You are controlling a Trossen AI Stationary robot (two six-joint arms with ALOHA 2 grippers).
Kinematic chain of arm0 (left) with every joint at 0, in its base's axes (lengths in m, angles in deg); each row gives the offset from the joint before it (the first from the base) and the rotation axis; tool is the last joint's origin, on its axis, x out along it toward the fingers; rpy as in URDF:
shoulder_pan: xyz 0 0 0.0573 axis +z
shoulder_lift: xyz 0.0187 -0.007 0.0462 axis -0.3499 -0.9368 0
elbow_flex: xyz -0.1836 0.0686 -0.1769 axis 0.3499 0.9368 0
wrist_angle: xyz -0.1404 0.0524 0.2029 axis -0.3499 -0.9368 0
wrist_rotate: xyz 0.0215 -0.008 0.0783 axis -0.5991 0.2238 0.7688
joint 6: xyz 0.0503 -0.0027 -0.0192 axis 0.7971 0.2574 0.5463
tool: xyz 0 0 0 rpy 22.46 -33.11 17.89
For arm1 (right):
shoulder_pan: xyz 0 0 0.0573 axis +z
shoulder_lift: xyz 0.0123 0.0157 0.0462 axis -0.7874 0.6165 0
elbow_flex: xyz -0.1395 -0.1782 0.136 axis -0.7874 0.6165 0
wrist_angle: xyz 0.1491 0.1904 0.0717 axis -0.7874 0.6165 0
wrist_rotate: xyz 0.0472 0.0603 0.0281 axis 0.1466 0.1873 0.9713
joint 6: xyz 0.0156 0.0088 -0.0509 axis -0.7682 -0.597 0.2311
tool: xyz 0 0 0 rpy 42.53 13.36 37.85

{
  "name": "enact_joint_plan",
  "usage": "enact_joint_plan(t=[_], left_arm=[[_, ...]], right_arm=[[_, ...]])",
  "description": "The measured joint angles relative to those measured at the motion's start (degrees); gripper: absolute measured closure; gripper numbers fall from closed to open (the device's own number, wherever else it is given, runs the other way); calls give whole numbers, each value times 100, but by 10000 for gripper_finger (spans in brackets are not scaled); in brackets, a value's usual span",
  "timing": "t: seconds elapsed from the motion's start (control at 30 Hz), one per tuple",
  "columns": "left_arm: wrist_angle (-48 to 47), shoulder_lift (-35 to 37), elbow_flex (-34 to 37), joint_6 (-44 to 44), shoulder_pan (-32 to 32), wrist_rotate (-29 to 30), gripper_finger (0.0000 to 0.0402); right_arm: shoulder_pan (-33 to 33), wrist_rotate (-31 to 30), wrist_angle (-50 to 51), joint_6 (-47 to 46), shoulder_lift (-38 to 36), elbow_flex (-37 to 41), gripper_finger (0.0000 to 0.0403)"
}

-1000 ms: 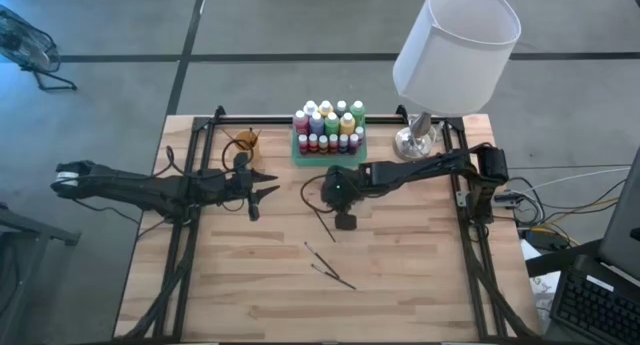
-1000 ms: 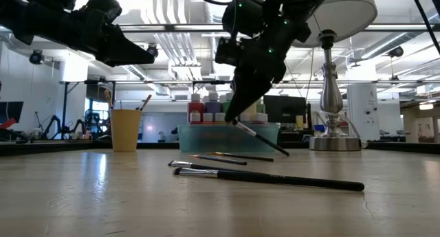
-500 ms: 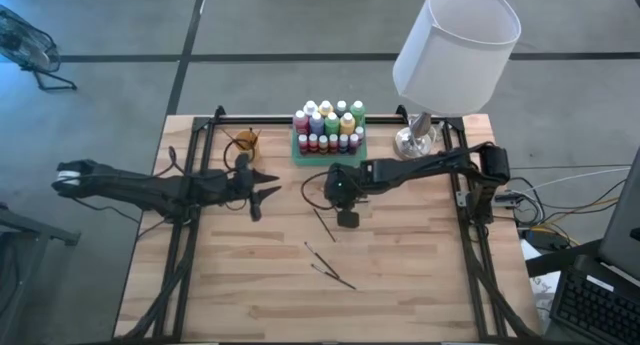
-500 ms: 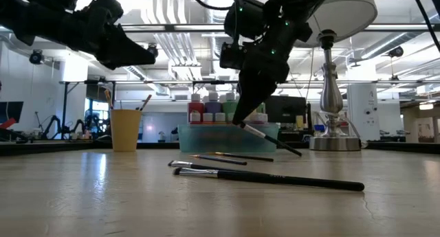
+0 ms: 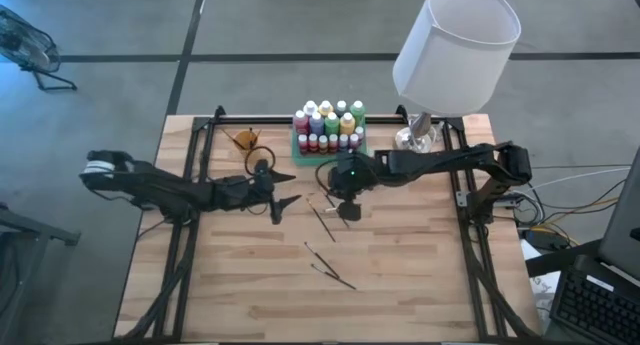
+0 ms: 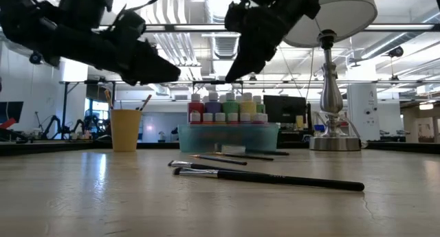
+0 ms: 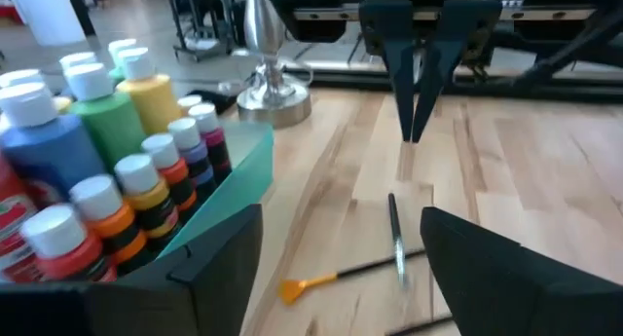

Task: Pick & Place Paint Supplies
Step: Put the silver paintbrush into the orange cup

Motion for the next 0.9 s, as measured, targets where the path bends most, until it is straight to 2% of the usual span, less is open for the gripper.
enact_joint_plan(t=[0.2,0.43,0.9], left_arm=[[336,-694,-213,213,4,34,117],[318,-489,-391,374,4,65,119],[-956,672,-369,398,11,584,119]], right_arm=[[-8,-2,344,78,-98,55,395],[103,18,182,81,334,350,389],[369,-1,-256,393,1084,201,269]])
